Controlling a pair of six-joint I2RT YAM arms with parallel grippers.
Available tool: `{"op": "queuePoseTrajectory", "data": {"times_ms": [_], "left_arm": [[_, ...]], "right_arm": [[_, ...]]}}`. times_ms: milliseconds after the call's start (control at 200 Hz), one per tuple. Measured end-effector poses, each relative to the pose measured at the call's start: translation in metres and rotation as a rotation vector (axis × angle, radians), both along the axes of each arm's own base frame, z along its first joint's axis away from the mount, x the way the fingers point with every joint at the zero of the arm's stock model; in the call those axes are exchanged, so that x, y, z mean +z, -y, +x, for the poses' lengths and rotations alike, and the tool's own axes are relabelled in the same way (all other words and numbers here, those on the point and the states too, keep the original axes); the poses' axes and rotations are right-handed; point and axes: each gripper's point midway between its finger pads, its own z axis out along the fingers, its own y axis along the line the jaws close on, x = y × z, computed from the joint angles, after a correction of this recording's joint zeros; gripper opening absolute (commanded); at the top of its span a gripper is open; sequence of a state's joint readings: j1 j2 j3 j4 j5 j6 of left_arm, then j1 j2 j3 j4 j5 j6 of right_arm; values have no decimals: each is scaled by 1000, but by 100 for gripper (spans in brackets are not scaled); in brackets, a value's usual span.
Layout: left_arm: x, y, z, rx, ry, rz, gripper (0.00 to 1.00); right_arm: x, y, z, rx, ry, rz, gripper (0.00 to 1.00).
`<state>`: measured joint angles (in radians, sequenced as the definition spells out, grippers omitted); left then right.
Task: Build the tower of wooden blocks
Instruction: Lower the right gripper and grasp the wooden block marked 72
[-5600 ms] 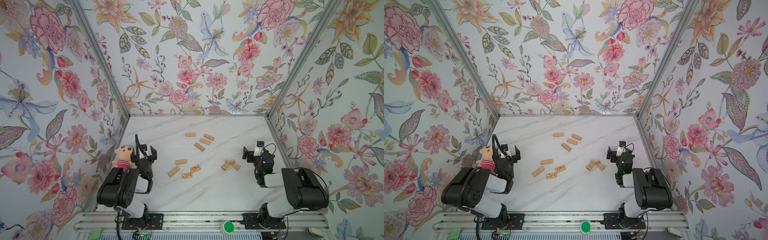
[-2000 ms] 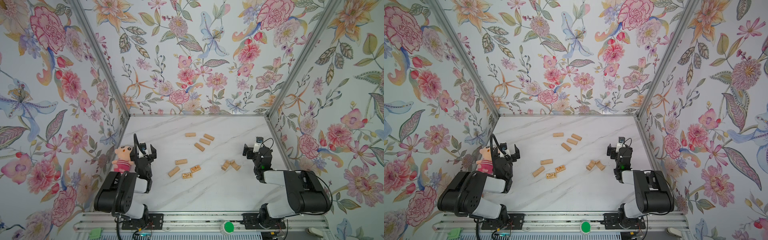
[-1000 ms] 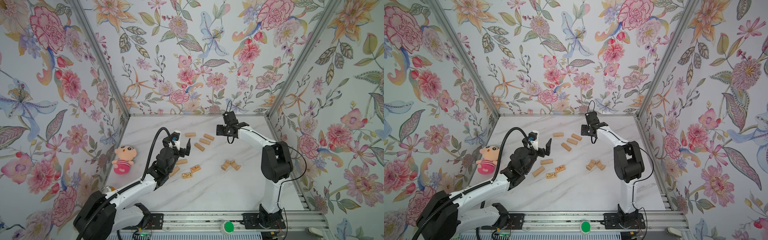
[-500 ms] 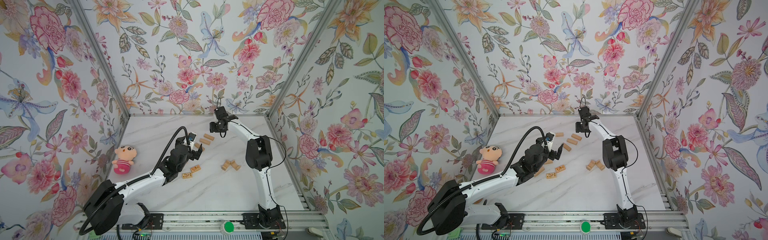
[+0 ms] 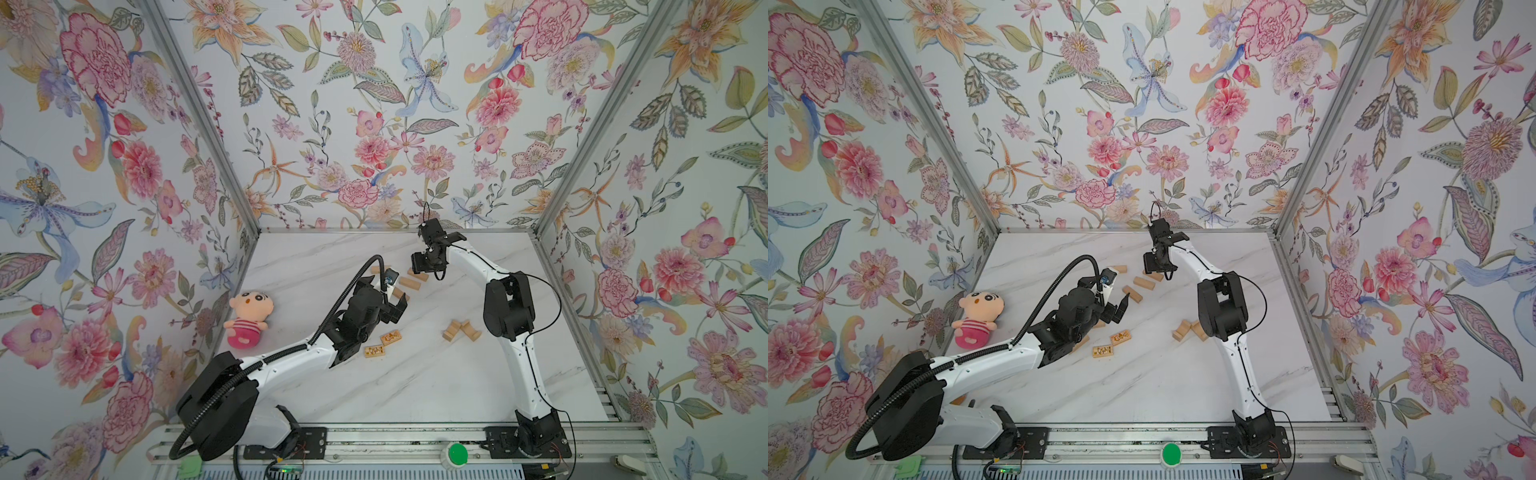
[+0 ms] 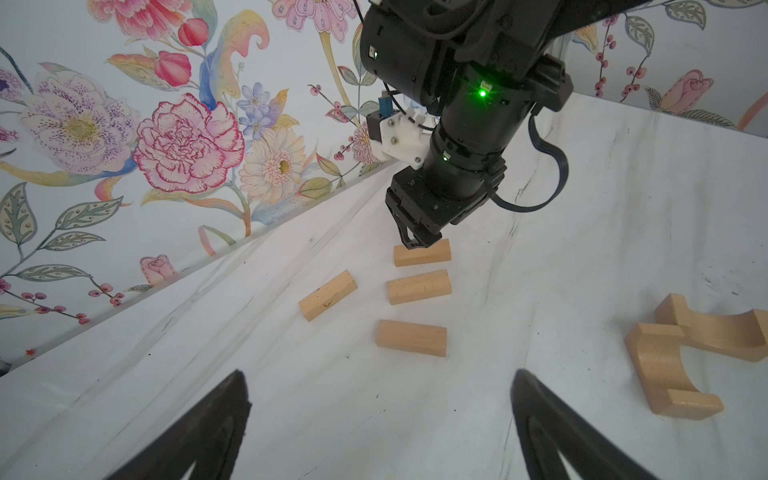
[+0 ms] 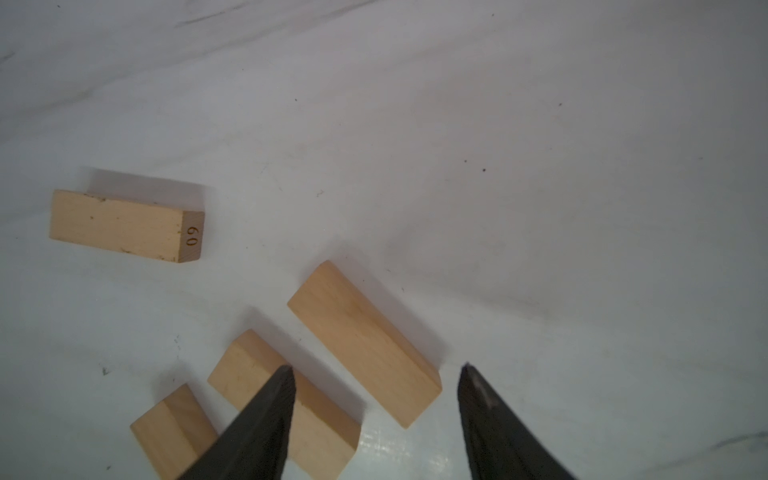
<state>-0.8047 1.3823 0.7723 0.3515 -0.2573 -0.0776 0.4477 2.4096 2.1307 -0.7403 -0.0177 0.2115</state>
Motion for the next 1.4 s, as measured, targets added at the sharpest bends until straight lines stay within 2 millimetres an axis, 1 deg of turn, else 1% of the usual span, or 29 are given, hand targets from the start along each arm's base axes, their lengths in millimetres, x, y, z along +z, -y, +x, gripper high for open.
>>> {"op": "queuePoseTrajectory", "data": {"times_ms": [120,305,440,576,691,951,1046,1171,1276,1401], "left_arm": [[0,0,0,-4,5,10,99],[0,0,0,-5,8,16,99],[0,-1,1,0,12,23,99],[1,-2,1,0,18,34,99],[-1,-3,0,2,21,40,99],[-6,-6,-1,2,20,57,99],[-8,-7,-2,1,19,61,99],[-9,-10,-5,1,19,61,99],[-7,-13,-8,0,24,55,99],[-3,-16,-12,-2,32,40,99]], "right_arm": [[-5,-2,3,14,0,-6,69],[-16,-5,7,26,-10,-10,67],[-17,-9,12,29,-5,0,67],[-23,-10,11,34,-16,5,66],[-31,-11,9,38,-35,2,63],[-33,-10,5,44,-48,-13,47],[-33,-9,4,34,-51,-21,37],[-35,-3,2,12,-48,-47,25],[-35,3,-5,-11,-58,-62,21],[-34,13,-19,-29,-81,-88,20]]}}
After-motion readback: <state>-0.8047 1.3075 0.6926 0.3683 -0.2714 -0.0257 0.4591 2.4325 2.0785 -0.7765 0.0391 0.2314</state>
